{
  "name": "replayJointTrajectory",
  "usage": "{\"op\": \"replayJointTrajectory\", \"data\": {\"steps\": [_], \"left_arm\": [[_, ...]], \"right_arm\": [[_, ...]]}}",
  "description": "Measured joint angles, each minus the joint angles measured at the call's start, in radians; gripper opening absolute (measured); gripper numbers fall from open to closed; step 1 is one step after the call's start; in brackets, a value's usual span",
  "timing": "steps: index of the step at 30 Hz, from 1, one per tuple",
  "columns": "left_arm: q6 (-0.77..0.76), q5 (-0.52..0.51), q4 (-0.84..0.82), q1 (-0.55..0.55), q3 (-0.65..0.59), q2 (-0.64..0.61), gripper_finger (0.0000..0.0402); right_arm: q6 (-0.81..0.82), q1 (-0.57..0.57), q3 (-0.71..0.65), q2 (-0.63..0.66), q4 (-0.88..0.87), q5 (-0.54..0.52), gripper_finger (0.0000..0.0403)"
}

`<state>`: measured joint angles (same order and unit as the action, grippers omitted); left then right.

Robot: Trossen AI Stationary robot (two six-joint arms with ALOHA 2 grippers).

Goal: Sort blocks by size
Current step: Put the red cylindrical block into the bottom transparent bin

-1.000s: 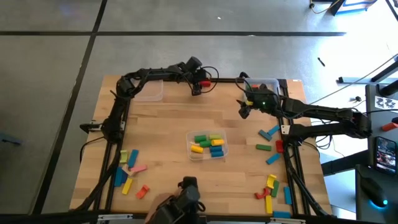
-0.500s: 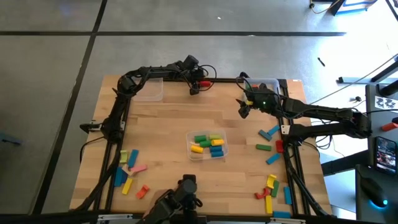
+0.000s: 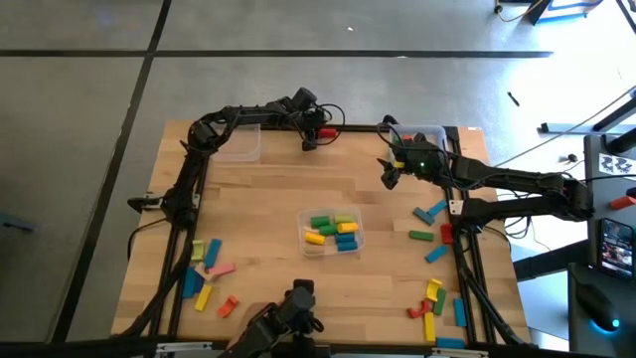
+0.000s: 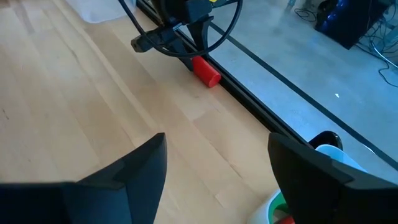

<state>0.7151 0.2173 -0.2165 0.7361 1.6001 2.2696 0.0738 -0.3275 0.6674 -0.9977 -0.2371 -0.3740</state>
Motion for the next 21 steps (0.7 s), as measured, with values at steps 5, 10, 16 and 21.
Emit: {"op": "replayJointTrajectory", "data": {"steps": [5,10,16,21], "left_arm": [[-0.003,-0.008,-0.003,-0.002,0.0,0.0,0.016],[-0.027,-0.011,-0.011,-0.003,0.0,-0.005,0.0157],[-0.048,-0.002,-0.065,-0.013,-0.005,-0.041,0.0152],[-0.049,-0.003,-0.081,-0.036,-0.003,-0.08,0.0152]], "right_arm": [[0.0,0.0,0.0,0.0,-0.004,0.0,0.027],[-0.001,0.0,0.0,0.0,-0.009,0.0,0.027],[-0.004,0.0,0.0,0.0,-0.026,0.0,0.027],[-0.004,0.0,0.0,0.0,-0.029,0.0,0.027]]}}
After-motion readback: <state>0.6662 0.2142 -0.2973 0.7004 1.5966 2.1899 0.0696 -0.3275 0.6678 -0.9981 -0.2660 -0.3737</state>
